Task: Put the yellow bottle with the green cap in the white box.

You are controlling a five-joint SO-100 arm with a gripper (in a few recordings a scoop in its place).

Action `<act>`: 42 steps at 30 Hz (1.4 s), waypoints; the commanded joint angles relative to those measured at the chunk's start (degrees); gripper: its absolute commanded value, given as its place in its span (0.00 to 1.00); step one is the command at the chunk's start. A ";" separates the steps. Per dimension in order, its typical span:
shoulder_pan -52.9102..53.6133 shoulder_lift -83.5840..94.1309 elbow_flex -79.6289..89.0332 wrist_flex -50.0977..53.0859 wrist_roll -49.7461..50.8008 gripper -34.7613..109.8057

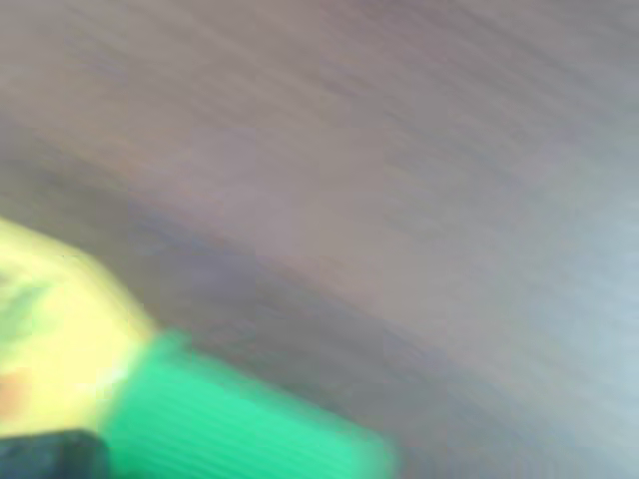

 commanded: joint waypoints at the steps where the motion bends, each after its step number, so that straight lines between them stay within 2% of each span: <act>1: 2.20 5.89 -0.18 -0.62 -2.46 0.40; 11: 3.34 3.87 -2.90 -0.44 -3.25 0.40; 22: 0.18 -8.17 -17.67 4.31 -1.14 0.40; 42: -1.14 -8.88 -15.82 4.13 -1.58 0.38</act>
